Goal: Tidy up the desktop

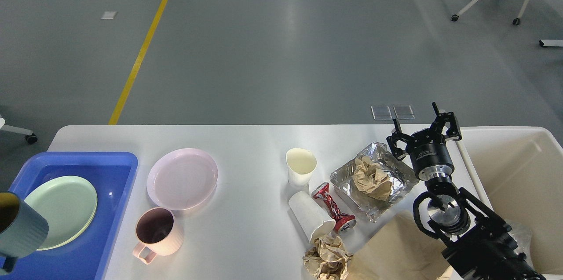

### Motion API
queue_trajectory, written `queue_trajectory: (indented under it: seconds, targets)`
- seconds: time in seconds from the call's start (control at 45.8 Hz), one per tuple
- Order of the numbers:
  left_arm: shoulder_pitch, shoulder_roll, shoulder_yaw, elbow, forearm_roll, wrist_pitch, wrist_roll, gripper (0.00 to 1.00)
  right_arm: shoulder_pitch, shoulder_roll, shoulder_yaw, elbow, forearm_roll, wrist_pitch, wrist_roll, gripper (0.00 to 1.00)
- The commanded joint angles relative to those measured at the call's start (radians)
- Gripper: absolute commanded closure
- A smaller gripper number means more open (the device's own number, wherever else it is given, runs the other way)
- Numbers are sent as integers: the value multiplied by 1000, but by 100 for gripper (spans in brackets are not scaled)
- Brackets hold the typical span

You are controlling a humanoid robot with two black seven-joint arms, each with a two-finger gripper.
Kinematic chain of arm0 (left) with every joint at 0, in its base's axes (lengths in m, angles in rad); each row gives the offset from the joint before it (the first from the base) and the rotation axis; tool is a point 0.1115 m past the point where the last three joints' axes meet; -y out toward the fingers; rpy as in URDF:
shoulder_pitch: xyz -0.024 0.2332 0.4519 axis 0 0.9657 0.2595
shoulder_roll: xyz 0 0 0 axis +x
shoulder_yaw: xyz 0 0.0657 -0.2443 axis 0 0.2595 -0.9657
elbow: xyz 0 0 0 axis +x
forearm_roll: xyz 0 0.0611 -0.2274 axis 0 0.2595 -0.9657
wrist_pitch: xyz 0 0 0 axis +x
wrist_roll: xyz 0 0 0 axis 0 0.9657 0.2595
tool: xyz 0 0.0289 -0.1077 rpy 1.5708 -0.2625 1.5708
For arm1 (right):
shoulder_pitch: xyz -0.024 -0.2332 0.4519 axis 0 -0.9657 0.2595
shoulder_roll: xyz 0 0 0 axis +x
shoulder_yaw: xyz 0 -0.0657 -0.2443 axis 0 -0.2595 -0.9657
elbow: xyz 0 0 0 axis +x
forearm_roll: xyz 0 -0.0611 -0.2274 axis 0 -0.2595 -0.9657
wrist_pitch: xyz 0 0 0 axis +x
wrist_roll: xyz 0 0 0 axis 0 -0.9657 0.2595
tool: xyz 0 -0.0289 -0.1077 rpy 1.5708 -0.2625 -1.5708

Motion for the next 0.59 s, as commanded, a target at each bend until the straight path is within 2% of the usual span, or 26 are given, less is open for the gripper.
queue_trajectory:
  seconds: [0.0,0.175,0.284,0.481,0.568]
  targets:
    - [246,89,-188,154,85,0,-4,100,0,0,0,-2,-1,0,0,0]
    - [605,83,-482,346,141,0,-46,100,0,0,0,-2,1,0,0,0]
    - [770,74,-587,458,146,0,-86,100,-1,0,0,0,-1,0,0,0]
    - [904,3,-644,595,146,0,-144,100,0,0,0,-2,1,0,0,0]
    - [936,-1,-647,625,144,53,-184,100,0,0,0,-2,-1,0,0,0]
